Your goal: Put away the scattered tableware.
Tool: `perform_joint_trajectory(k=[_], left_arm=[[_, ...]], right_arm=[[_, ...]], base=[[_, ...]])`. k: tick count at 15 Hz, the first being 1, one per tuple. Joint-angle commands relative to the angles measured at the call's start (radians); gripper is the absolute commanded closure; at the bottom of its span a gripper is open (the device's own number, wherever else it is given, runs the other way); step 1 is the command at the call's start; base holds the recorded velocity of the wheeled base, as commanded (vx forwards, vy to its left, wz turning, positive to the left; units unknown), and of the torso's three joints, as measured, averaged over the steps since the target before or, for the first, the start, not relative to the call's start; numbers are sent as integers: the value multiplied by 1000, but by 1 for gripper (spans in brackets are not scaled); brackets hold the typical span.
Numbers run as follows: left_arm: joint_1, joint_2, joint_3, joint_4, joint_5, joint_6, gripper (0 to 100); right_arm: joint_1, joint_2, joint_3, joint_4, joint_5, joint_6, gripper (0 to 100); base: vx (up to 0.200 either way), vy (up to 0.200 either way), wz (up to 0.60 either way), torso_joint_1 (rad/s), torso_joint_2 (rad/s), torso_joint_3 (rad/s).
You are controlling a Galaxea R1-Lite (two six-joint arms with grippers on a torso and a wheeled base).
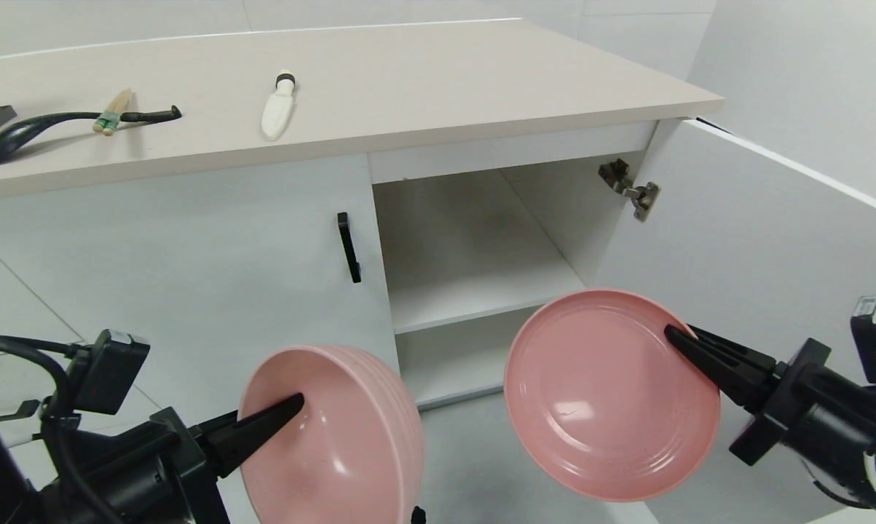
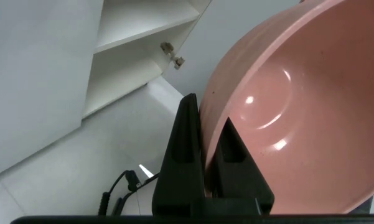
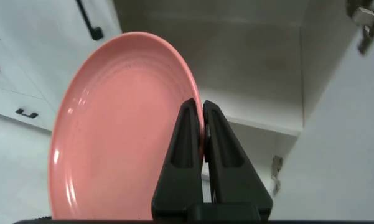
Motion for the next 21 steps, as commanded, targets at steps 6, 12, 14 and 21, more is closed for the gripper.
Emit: perform_joint_trajectory(k=[6, 12, 14, 21], left_arm=[[0, 12, 23, 2, 1, 61, 100], [0, 31, 23, 1, 1, 59, 100], [1, 29, 24, 1, 1, 59, 100], [69, 40, 17, -4, 2, 82, 100]], right_arm=[[0, 127, 2, -2, -4, -80, 100], [141, 323, -27, -2, -4, -88, 100], [145, 351, -21, -2, -3, -88, 100], [83, 349, -11, -2, -73, -269, 100]], base=[[100, 0, 0, -1, 1, 1], [0, 0, 0, 0, 0, 0], [0, 0, 0, 0, 0, 0], [0, 0, 0, 0, 0, 0]])
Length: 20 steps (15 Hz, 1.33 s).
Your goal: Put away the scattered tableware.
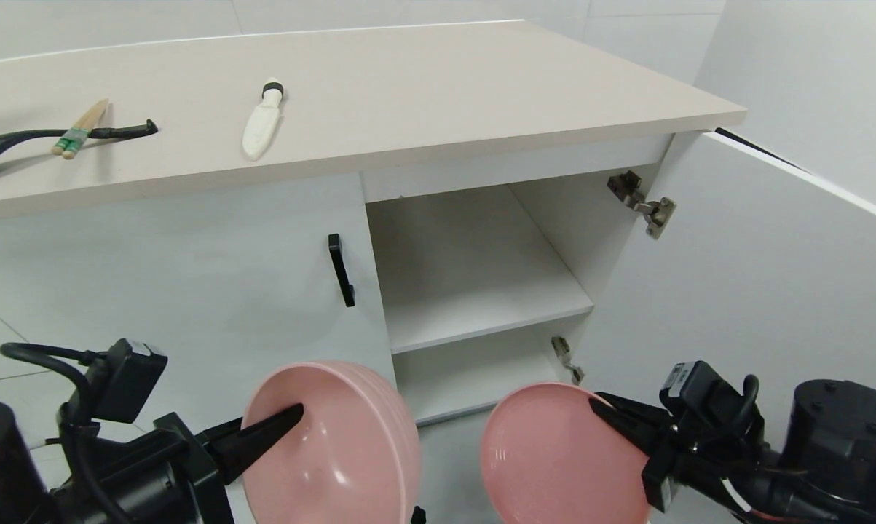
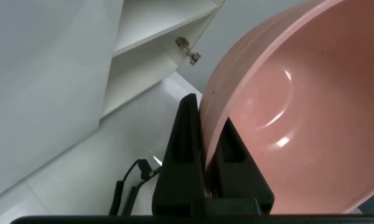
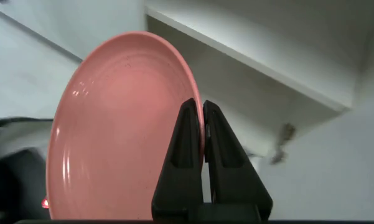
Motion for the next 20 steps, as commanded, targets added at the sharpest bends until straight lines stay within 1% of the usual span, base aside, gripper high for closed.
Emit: perform_joint_trajectory(k=[1, 2, 3, 4, 5, 7, 8, 9, 12, 13, 14, 15, 16, 17, 18, 20], left_arm=[[55, 1, 0, -21, 1, 56, 100], [63, 3, 3, -51, 2, 127, 100], [52, 10, 8, -81, 4, 199, 100], [41, 24, 9, -87, 4, 236, 100], [27, 43, 11, -91, 5, 256, 100], [35, 49, 40, -97, 5, 254, 100], [40, 46, 40, -113, 5, 251, 100], [55, 49, 40, -145, 5, 248, 100], [55, 113, 9, -251, 5, 251, 100], [47, 165, 23, -329, 5, 265, 100], [47, 190, 41, -369, 5, 280, 100], [57, 182, 41, -377, 7, 280, 100], [57, 181, 41, -377, 7, 280, 100], [72, 115, 41, -367, 10, 279, 100], [73, 93, 41, -360, 10, 280, 100], [72, 63, 41, -354, 10, 274, 100]], right_arm=[[-32, 9, -49, -2, -7, 8, 100], [-24, 10, -100, -2, -7, 75, 100], [12, 29, -208, -2, -7, 198, 100], [51, 67, -293, -2, -13, 276, 100], [69, 122, -374, -2, -42, 324, 100], [94, 305, -468, -2, -139, 336, 100], [81, 335, -477, -2, -139, 339, 100], [63, 340, -489, -2, -139, 341, 100], [32, 329, -498, -2, -139, 339, 100], [32, 331, -498, -2, -139, 339, 100], [34, 334, -501, -2, -139, 339, 100], [38, 338, -498, -2, -139, 339, 100], [38, 338, -498, -2, -139, 339, 100], [42, 343, -492, -2, -139, 339, 100], [40, 343, -491, -2, -139, 339, 100], [40, 341, -489, -2, -140, 339, 100]], base=[[0, 0, 0, 0, 0, 0], [0, 0, 0, 0, 0, 0], [0, 0, 0, 0, 0, 0], [0, 0, 0, 0, 0, 0], [0, 0, 0, 0, 0, 0], [0, 0, 0, 0, 0, 0], [0, 0, 0, 0, 0, 0], [0, 0, 0, 0, 0, 0], [0, 0, 0, 0, 0, 0], [0, 0, 0, 0, 0, 0], [0, 0, 0, 0, 0, 0], [0, 0, 0, 0, 0, 0], [0, 200, 0, 2, 7, 7], [200, 200, 0, 2, 7, 2], [200, 200, 0, 7, 2, -2], [0, 0, 0, 0, 0, 0]])
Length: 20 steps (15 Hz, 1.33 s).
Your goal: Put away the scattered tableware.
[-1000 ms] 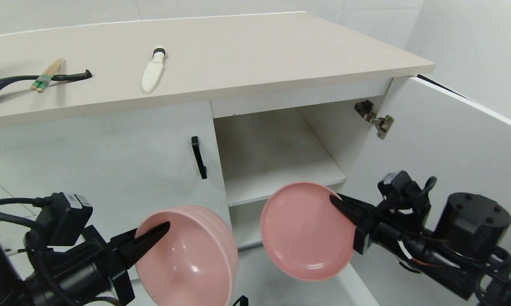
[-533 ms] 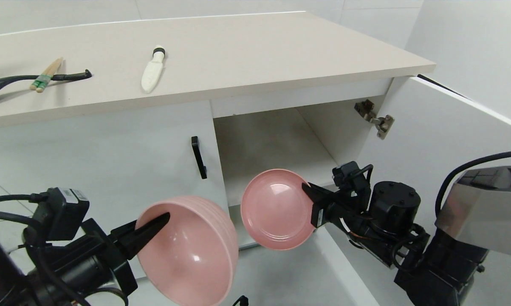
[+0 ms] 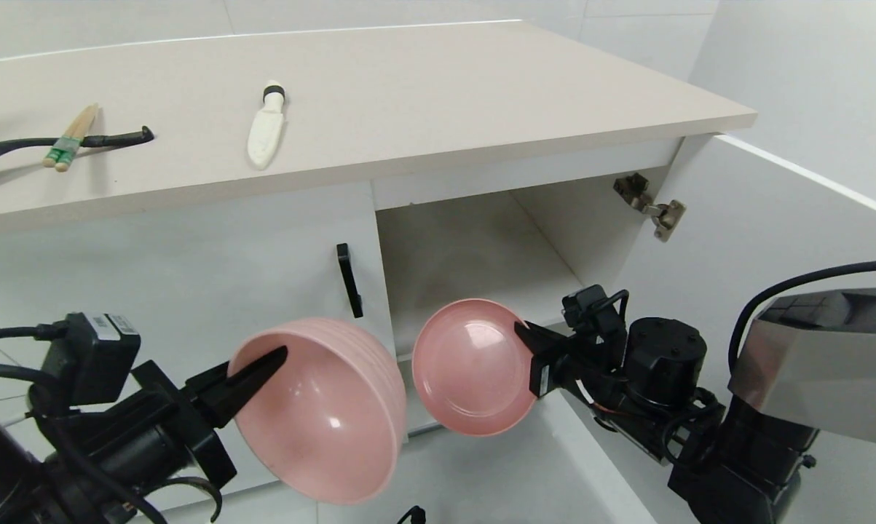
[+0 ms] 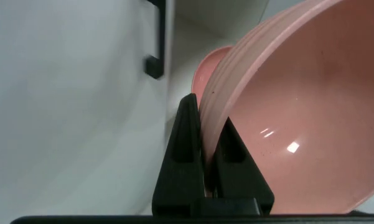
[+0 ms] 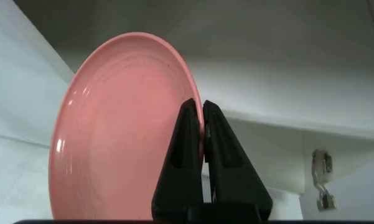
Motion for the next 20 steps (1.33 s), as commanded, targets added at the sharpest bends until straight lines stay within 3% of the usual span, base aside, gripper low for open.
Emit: perform_joint_trajectory(k=[1, 6, 11, 20], left_arm=[[-1, -44, 1, 2, -3, 0, 100], [1, -13, 1, 65, -3, 5, 100], [-17, -36, 1, 65, -3, 5, 100], [-24, -38, 1, 68, -3, 0, 100]], right_arm=[[0, 0, 2, 1, -1, -1, 100], [-30, 0, -21, 1, 1, -1, 100], [-68, 12, -83, 1, 1, 2, 100], [-68, 250, -337, 1, -51, 114, 100]], base=[[0, 0, 0, 0, 0, 0], [80, 0, 0, -1, 1, 3], [80, 0, 0, 0, 0, 0], [0, 0, 0, 0, 0, 0]])
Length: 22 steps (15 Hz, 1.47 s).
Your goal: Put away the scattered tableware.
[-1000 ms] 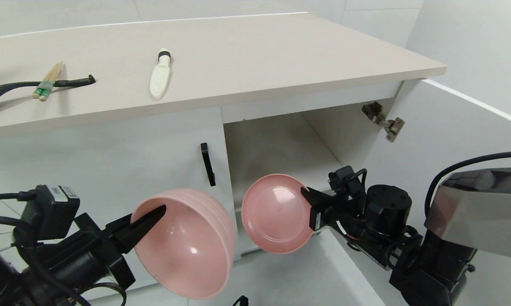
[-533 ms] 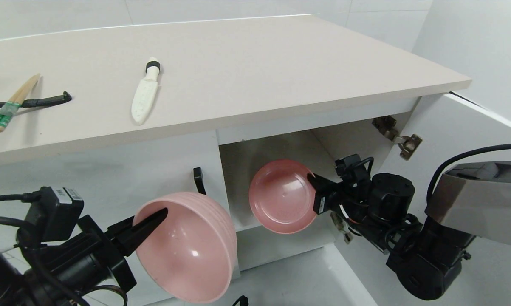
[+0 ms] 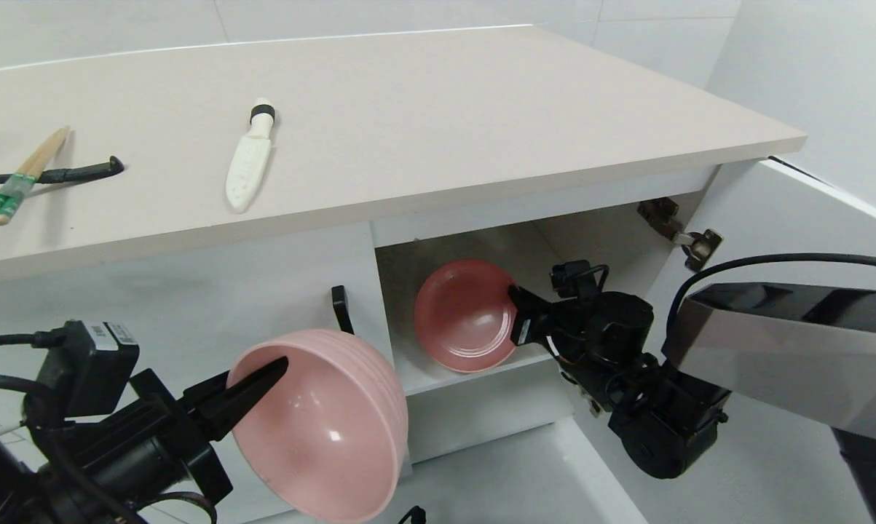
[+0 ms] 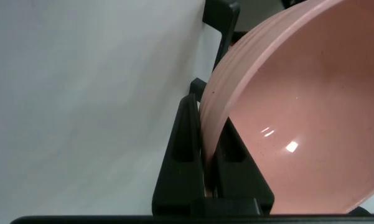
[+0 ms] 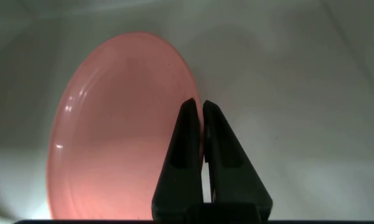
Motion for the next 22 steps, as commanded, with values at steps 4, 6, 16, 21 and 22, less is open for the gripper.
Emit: perform_joint_trajectory(k=[4, 6, 16, 21, 22], left_arm=[[0, 21, 0, 9, 0, -2, 100], [0, 37, 0, 10, 0, -2, 100], [-16, 57, 0, 10, 0, -4, 100], [-16, 64, 0, 10, 0, -2, 100], [-17, 66, 0, 10, 2, -2, 100]], right_arm=[[-6, 102, -66, -1, -1, 47, 100], [-12, 113, -74, -1, -1, 60, 100], [-12, 196, -273, -1, -81, 113, 100], [-11, 222, -280, -1, -78, 106, 0], [-12, 224, -284, -1, -79, 99, 0]], base=[[0, 0, 0, 0, 0, 0], [0, 0, 0, 0, 0, 0], [0, 0, 0, 0, 0, 0], [0, 0, 0, 0, 0, 0], [0, 0, 0, 0, 0, 0]])
